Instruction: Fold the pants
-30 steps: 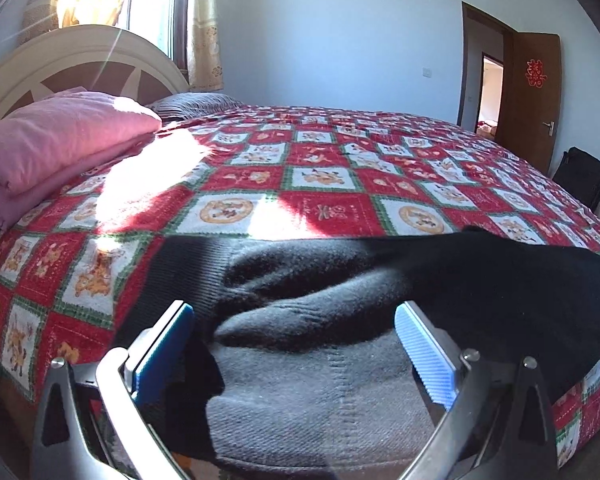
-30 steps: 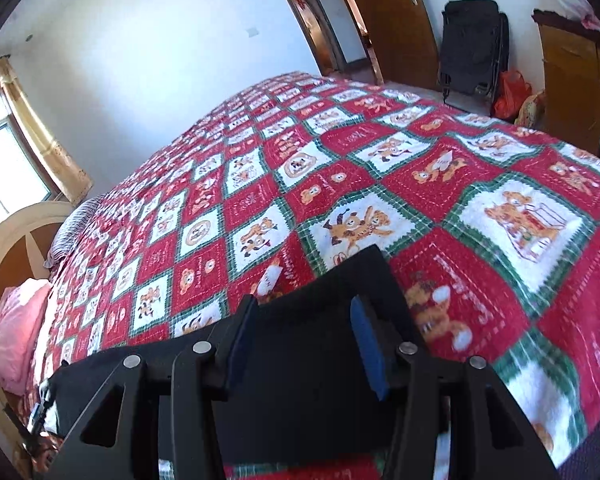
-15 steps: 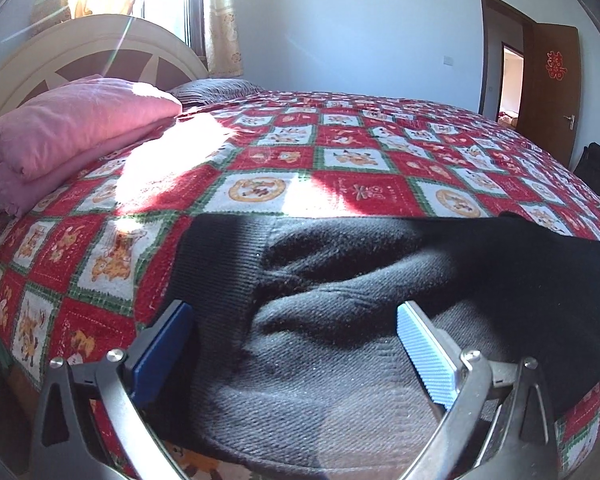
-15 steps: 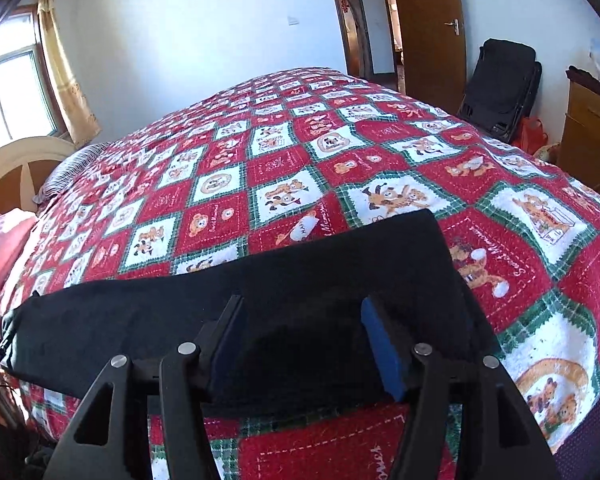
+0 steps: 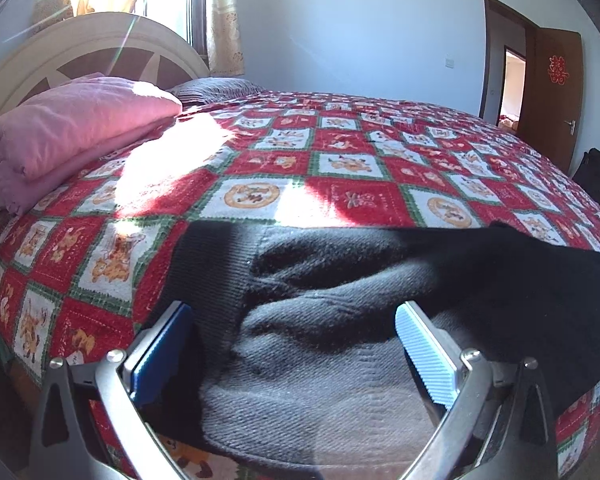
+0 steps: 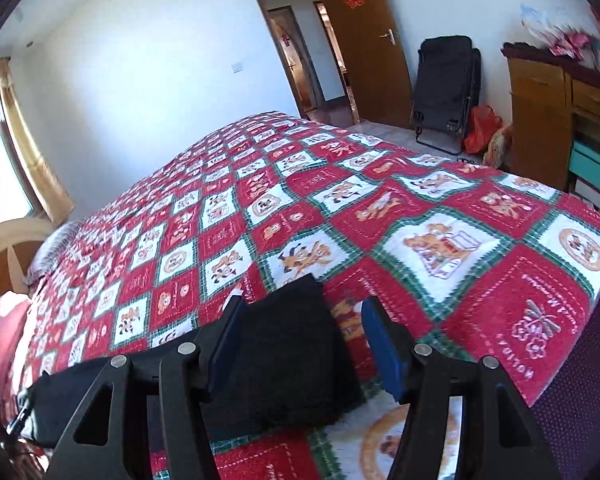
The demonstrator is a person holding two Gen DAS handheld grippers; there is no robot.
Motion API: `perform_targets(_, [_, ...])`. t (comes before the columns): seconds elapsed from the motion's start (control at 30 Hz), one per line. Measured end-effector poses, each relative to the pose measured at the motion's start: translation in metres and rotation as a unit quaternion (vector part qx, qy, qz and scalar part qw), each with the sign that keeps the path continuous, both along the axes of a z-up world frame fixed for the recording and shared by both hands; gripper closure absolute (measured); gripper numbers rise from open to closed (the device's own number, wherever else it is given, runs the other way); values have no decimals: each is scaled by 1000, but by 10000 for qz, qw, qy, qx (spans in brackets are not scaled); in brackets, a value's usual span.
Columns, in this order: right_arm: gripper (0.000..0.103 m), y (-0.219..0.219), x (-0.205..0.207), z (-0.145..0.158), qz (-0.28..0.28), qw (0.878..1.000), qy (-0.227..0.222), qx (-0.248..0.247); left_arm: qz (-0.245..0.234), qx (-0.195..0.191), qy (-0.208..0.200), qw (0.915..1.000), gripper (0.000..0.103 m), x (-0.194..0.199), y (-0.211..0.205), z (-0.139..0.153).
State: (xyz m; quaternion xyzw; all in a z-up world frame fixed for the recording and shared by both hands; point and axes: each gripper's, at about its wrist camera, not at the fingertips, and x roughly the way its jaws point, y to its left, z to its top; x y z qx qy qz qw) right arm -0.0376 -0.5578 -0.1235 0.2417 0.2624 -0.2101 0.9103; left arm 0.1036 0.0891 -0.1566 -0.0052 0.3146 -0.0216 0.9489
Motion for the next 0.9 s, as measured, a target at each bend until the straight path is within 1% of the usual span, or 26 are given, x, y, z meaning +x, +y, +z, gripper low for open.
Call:
perform_targets(0.1, [42, -9, -6, 4, 9, 10000, -21, 32, -177, -88, -185, 9996, 0, -7, -14, 14])
perform_targets(0.17, [42, -15, -9, 5, 61, 9999, -65, 145, -365, -249, -242, 9987, 0, -12, -25, 21])
perform_targets(0.23, [42, -21, -14, 6, 107, 9994, -107, 298, -595, -323, -282, 9973, 0, -17, -41, 25])
perform_targets(0.37, [42, -25, -23, 11, 232, 9978, -180, 596, -1049, -373, -259, 9934, 0, -24, -71, 24])
perform_targets(0.47, [42, -20, -14, 7, 507, 9960, -46, 735, -1269, -307, -128, 9914, 0, -28, -86, 16])
perform_targets(0.53, [42, -15, -3, -3, 655, 9946, 163, 782, -1317, -251, -48, 9910, 0, -29, -90, 9])
perform_targets(0.63, [43, -8, 17, -19, 699, 9941, 489, 665, -1262, -252, 92, 9916, 0, -26, -89, 1])
perform_targets(0.73, [44, -9, 33, -23, 695, 9942, 640, 511, -1183, -271, 148, 9925, 0, -26, -85, -4])
perform_targets(0.8, [46, -16, 43, -26, 731, 9928, 709, 631, -1153, -292, 190, 9927, 0, -25, -84, -7])
perform_targets(0.83, [48, -21, 49, -29, 760, 9915, 766, 729, -1153, -287, 205, 9927, 0, -26, -84, -8])
perform_targets(0.9, [59, -26, 56, -35, 828, 9892, 836, 873, -1162, -236, 200, 9927, 0, -27, -85, -8])
